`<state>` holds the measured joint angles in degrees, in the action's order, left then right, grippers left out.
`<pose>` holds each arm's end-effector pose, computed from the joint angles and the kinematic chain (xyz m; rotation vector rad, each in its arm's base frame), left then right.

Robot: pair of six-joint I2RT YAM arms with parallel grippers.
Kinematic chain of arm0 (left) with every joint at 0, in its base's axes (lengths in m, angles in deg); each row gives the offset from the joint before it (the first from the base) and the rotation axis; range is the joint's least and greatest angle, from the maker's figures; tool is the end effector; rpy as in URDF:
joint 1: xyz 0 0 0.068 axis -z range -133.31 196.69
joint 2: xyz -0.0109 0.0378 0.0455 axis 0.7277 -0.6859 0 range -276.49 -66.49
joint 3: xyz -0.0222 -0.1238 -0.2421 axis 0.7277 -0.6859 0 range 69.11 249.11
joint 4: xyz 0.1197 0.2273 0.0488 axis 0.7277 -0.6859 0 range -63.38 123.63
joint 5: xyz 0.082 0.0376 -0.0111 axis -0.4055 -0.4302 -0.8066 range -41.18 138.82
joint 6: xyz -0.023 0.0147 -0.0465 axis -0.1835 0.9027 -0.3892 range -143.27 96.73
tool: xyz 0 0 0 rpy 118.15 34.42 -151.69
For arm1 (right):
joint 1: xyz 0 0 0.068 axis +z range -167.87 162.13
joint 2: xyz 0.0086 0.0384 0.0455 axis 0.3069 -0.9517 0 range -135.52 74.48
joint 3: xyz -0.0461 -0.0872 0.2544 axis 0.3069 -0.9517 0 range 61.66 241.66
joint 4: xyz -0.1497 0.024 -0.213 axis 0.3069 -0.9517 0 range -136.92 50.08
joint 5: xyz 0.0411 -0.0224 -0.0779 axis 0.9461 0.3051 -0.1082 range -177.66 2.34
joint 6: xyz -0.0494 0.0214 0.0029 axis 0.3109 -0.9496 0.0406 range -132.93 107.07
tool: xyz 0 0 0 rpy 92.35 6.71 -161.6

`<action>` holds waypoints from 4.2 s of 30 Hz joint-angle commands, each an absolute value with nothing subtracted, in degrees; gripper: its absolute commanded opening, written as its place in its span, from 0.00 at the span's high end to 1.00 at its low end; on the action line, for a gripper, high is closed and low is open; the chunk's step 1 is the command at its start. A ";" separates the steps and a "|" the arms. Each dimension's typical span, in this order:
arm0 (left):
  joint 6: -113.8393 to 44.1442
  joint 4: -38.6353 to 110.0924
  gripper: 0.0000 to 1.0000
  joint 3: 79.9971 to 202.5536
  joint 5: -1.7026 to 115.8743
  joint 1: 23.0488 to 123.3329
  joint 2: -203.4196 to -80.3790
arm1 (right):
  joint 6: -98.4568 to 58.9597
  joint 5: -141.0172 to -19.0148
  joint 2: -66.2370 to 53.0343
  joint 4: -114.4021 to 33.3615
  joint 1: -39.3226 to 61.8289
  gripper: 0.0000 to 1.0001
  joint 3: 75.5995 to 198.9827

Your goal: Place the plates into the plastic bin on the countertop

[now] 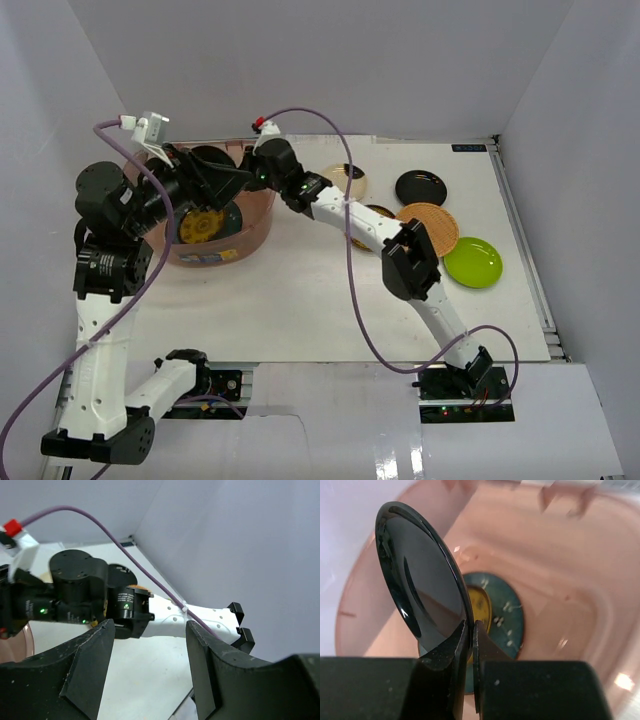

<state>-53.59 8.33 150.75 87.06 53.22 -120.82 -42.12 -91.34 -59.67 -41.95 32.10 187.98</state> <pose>0.1546 -0.0398 0.4973 0.2233 1.6190 -1.0096 0.3637 0.4293 0.3102 -0.2830 1.8192 0.9408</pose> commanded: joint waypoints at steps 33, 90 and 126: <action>-66.42 19.82 0.30 137.04 58.07 85.88 -143.38 | -46.60 -81.78 1.94 -19.45 3.51 0.84 102.98; -60.44 15.26 1.00 135.73 48.74 58.14 -136.98 | -56.52 -77.64 -53.92 -26.76 -0.65 0.55 147.35; -53.85 13.49 0.15 124.83 45.21 37.64 -142.53 | -46.33 -82.65 -30.19 -23.57 22.98 0.92 150.33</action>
<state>-53.77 11.36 125.68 43.94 37.57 -145.04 -47.33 -80.24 -28.37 -22.43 21.46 146.32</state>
